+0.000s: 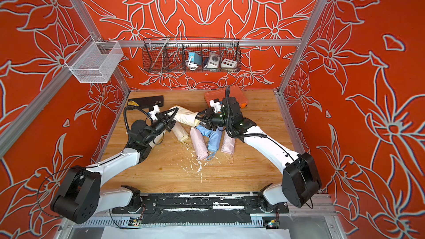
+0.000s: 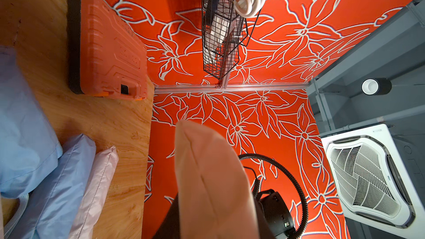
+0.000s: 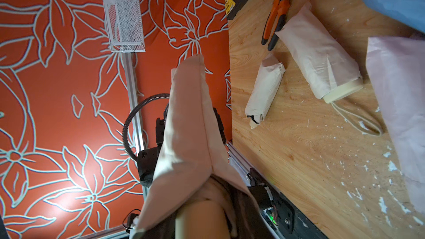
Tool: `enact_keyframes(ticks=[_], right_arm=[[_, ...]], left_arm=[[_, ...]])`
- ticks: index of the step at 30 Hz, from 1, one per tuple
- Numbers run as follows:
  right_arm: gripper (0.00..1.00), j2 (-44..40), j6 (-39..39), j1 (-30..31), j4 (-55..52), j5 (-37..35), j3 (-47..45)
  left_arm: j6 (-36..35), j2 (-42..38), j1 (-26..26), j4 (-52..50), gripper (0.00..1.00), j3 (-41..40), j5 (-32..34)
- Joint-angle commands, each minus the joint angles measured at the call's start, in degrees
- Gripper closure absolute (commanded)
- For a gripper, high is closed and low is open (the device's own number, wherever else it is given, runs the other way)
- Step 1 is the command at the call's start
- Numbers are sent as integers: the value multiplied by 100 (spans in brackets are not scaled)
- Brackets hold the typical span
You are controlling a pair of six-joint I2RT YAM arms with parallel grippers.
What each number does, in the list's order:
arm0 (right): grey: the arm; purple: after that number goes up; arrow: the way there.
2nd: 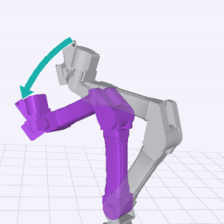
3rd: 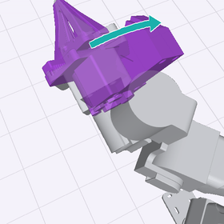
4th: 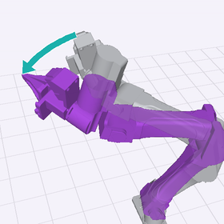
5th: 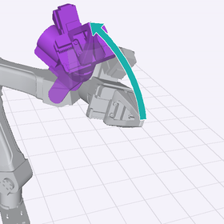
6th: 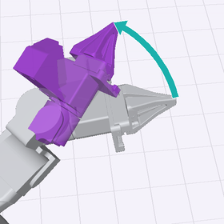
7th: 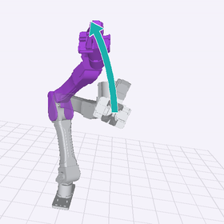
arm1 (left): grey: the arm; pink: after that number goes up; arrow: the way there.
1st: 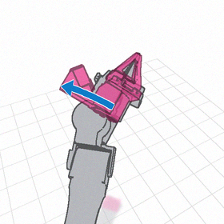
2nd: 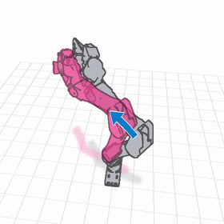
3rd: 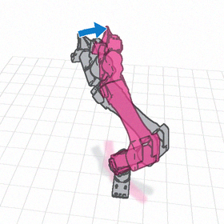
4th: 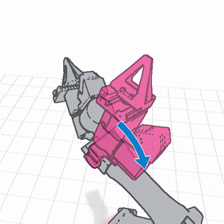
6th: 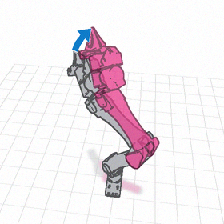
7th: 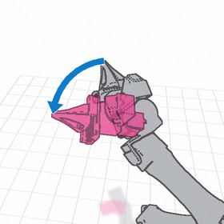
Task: Take umbrellas out of sleeves
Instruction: Take out the umbrella from the umbrella sleeve.
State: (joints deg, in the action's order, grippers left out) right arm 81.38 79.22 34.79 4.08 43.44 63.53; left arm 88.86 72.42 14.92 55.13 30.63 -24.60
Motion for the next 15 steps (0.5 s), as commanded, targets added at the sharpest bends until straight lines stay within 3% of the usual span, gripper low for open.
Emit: enact_keyframes(ticks=[1,6,10,13,15], right_arm=[[88,25,56,75,422,-2,59],[99,-32,-229,51,380,79,5],[100,-79,-670,-136,248,468,63],[100,-116,-1474,-467,-471,937,290],[100,-72,-2181,-754,-1201,1394,538]], left_arm=[[-9,-70,37,446,71,121,-202],[-214,-135,-1,184,48,109,-409],[-740,-325,-171,-644,25,175,-939],[-1764,-586,-432,-1993,4,467,-1487],[-2989,-771,-540,-3462,2,903,-1678]])
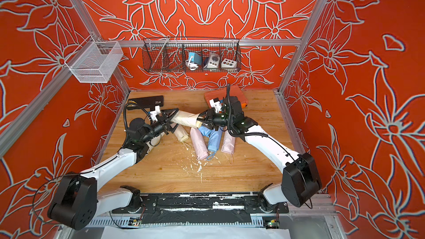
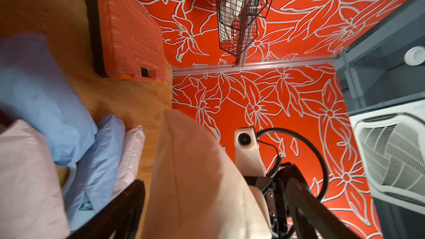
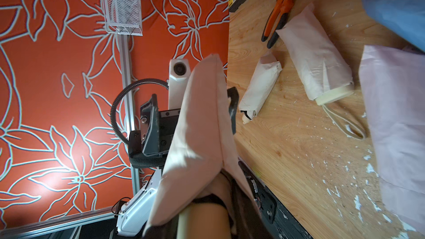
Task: Take umbrellas out of sleeves
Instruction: Take out the umbrella from the umbrella sleeve.
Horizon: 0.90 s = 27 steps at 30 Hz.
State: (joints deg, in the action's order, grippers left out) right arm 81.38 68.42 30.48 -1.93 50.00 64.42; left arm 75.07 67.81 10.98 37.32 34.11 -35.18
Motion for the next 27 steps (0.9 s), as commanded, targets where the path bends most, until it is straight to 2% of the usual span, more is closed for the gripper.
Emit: enact_keyframes(ticks=[1,3,5,8,10,13,18,22,27], right_arm=[[100,-49,-1399,-441,-961,906,545],[100,25,-1709,-610,-1298,1423,623],[100,29,-1887,-631,-1360,1892,636],[100,-134,-2519,-640,-2049,1919,774],[100,-187,-2694,-649,-2328,1904,758],[100,-289,-2574,-690,-2213,1780,499],[100,-304,-2540,-857,-2329,1719,580],[100,-294,-2500,-859,-2330,1689,585],[100,-254,-2466,-861,-2321,1694,623]], left_arm=[[-2169,-361,-149,-2219,2,751,-637],[-3069,-406,-159,-2997,2,1029,-815],[-3631,-318,-188,-3373,2,1190,-1179],[-4124,64,-386,-3730,2,1310,-2115],[-4106,260,-592,-3559,2,1265,-2860],[-3891,294,-694,-3162,2,1214,-3406],[-4154,179,-695,-3401,6,1122,-3607],[-4071,110,-696,-3242,18,985,-3766],[-4193,178,-694,-3343,23,1078,-3942]])
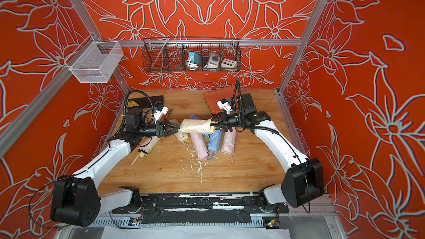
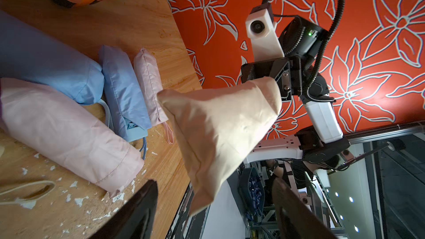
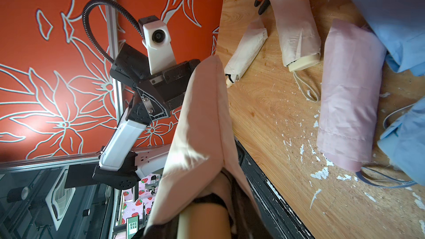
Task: Take umbrellas out of sleeves
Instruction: Take out the umbrella from the umbrella sleeve.
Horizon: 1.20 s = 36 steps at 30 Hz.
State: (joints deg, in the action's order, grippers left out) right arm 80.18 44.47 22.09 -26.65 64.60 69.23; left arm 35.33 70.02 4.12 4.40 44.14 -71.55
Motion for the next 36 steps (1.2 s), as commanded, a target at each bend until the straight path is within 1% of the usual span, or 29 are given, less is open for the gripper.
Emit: enact_keyframes(ticks=[1,8,12,13,16,22,27,33,36], right_arm=[[100,-125,-32,-20,189,250,143],[100,-143,170,-20,440,355,69],[100,-134,294,-12,587,402,73],[100,-134,317,-12,619,413,84],[100,-134,366,-4,669,431,82],[100,-149,405,2,712,440,73],[100,-178,456,23,779,461,16],[100,-213,513,50,855,483,-41],[100,-206,515,57,865,484,-41]], left_arm=[[-246,-24,-7,-94,23,106,-298],[-286,101,8,-106,27,181,-316],[-323,164,27,-133,31,235,-316],[-329,176,40,-141,32,252,-316],[-330,196,47,-142,42,270,-316],[-344,205,48,-176,50,297,-290],[-317,215,45,-164,53,305,-263],[-300,257,45,-155,53,373,-202],[-170,314,45,-12,53,419,-202]])
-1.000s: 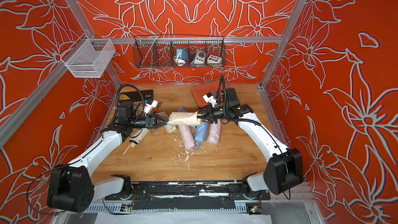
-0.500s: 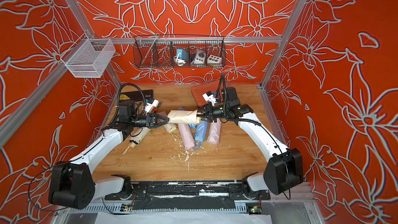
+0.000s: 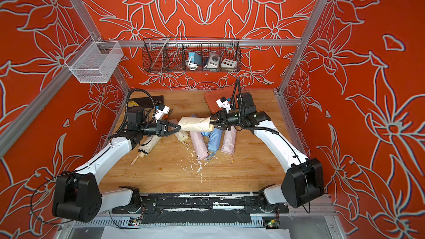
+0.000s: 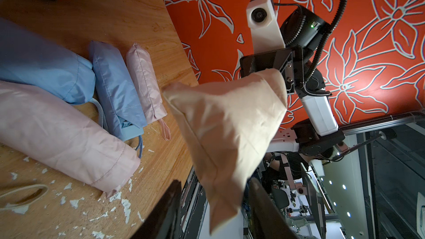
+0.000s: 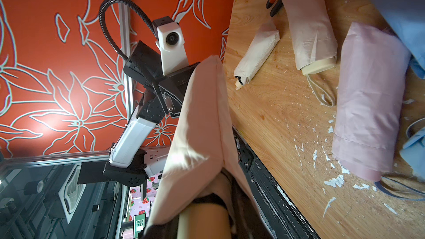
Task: Take umbrellas out of sleeves
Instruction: Take out the umbrella from the umbrella sleeve.
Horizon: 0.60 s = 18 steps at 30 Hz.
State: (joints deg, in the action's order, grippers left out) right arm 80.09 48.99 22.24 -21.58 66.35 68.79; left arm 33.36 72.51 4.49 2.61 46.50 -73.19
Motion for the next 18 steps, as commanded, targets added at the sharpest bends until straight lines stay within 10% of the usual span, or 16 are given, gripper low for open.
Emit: enact_keyframes(ticks=[1,18], right_arm=[[100,-197,61,43,361,300,-6],[100,-128,53,41,342,208,40]], left_arm=[[36,85,6,168,55,228,-38],[-76,94,8,68,75,167,-111]])
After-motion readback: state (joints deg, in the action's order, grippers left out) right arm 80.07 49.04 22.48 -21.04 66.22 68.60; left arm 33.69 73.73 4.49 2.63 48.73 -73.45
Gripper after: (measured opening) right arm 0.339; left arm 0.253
